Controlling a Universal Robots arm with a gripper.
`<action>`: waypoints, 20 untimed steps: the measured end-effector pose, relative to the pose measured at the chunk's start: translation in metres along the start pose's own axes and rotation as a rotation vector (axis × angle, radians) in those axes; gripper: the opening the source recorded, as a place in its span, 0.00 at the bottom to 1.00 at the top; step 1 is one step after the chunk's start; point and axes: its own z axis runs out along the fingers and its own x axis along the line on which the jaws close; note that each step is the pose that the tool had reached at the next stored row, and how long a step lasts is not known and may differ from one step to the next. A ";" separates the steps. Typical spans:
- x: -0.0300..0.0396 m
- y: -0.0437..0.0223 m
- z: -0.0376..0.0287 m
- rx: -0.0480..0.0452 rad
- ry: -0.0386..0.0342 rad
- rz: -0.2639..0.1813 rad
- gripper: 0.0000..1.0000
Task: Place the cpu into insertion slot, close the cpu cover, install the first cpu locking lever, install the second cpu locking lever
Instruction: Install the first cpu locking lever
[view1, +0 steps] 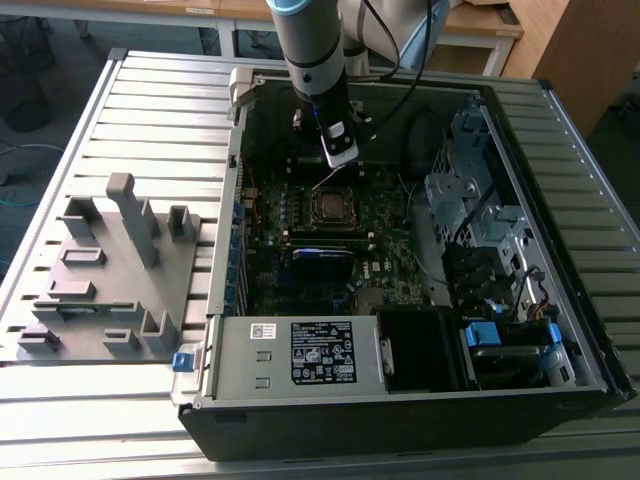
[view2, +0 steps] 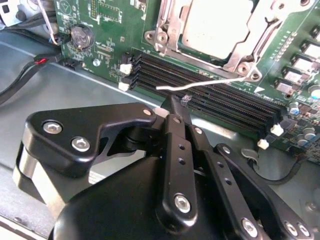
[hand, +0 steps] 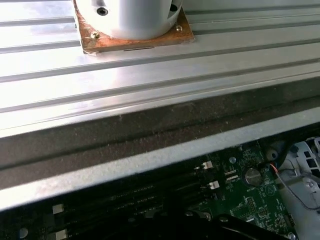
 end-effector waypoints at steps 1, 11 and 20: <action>-0.0003 -0.0008 -0.0002 0.0000 -0.0001 0.000 0.10; -0.0015 -0.0045 -0.0011 0.0000 -0.0002 0.000 0.10; -0.0008 -0.0058 0.0026 0.0008 -0.0019 0.005 0.10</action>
